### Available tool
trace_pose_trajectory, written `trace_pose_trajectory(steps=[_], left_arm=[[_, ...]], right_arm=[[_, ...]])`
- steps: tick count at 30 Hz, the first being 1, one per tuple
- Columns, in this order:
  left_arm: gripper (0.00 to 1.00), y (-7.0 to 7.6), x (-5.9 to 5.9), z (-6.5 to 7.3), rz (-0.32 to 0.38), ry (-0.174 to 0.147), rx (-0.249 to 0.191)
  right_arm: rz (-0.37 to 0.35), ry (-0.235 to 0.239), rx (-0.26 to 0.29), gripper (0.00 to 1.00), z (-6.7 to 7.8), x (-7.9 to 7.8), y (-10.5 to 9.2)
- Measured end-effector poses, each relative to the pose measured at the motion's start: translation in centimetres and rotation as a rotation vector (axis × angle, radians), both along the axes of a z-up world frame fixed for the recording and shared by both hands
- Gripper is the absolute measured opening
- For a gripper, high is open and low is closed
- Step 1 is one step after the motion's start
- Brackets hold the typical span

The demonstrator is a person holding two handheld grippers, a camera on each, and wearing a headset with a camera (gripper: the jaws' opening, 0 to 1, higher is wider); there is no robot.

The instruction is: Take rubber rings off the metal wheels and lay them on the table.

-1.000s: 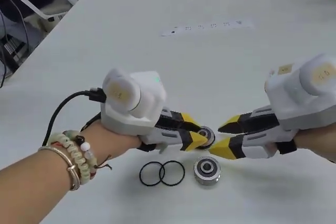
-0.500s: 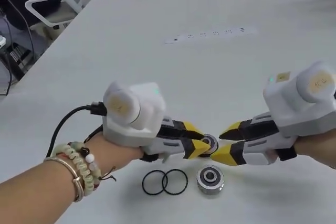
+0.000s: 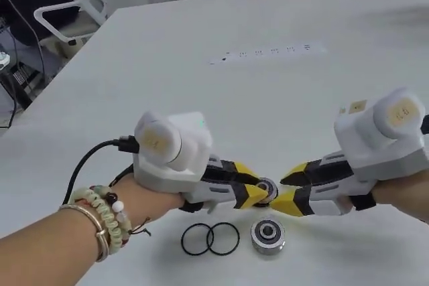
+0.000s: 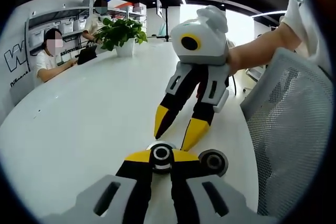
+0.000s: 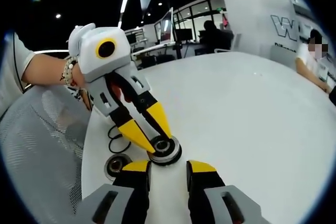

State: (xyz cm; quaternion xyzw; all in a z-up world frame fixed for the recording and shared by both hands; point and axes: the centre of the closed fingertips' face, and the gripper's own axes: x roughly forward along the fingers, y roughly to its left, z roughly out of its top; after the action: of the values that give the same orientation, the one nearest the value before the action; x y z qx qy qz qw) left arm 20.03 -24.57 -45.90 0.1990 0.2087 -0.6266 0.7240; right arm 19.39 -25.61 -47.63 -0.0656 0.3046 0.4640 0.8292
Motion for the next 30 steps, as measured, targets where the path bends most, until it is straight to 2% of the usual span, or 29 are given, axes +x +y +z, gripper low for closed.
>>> trace_pose_trajectory(steps=[2,10,18,20,23,30], left_arm=[[0.07,0.00,0.02,-0.03,0.003,0.001,0.000],[0.07,0.00,0.16,-0.08,0.008,0.003,-0.006],[0.07,-0.02,0.24,-0.14,0.016,0.006,-0.015],[0.07,-0.03,0.25,-0.14,0.017,0.007,-0.016],[0.07,-0.03,0.25,-0.14,0.026,0.010,-0.023],[0.07,-0.09,0.26,-0.13,0.029,0.008,-0.020]], right_arm=[[0.007,0.004,-0.027,0.19,-0.37,-0.08,-0.29],[-0.003,0.007,0.002,0.21,-0.02,0.06,0.04],[0.026,0.001,-0.004,0.16,-0.11,-0.31,0.56],[0.029,-0.004,-0.010,0.16,-0.09,-0.32,0.59],[0.017,0.016,-0.016,0.15,-0.12,-0.27,0.55],[0.023,0.002,-0.021,0.15,-0.05,-0.43,0.66]])
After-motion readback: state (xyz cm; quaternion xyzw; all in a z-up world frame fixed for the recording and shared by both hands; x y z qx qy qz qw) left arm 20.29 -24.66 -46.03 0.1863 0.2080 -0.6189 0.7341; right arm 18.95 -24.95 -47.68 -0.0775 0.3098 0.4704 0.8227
